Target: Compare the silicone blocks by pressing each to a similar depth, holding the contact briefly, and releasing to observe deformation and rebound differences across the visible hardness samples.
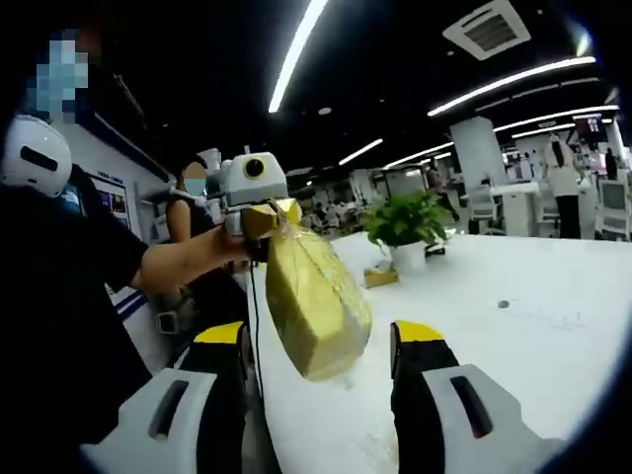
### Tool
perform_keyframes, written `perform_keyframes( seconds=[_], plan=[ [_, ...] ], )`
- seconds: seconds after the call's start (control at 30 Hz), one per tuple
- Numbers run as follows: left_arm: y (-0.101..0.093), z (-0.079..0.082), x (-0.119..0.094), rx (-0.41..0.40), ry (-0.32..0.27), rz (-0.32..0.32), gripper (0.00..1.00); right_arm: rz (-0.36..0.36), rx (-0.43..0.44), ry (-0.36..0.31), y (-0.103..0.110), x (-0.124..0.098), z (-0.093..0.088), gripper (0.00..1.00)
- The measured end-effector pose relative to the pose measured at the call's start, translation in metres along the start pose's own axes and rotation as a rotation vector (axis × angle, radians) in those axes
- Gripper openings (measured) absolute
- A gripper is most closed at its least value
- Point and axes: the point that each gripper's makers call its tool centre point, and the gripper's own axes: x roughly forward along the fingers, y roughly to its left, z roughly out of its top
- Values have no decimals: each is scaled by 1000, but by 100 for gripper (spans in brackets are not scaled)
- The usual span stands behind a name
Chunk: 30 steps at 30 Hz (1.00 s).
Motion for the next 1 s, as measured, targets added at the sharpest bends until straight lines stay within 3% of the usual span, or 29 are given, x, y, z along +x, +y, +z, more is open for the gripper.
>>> perform_keyframes(
  seconds=[0.13, 0.3, 0.63, 0.73, 0.8, 1.0],
  plan=[
    [-2, 5, 3, 1, -24, -13, 0, 50, 35, -24, 6, 8, 7, 52],
    [-3, 8, 5, -7, -51, -18, 0, 72, 35, -66, 8, 10, 18, 41],
    [-6, 6, 5, 4, -49, -25, 0, 110, 71, -18, 16, 13, 8, 37],
    [-5, 7, 3, -8, -57, -14, 0, 147, 92, -40, 27, 14, 13, 30],
    [-7, 10, 2, -13, -72, -16, 0, 132, 61, -46, 29, 14, 15, 27],
    [-11, 10, 2, 0, -62, -16, 0, 138, 52, -18, 36, 13, 15, 18]
  ],
)
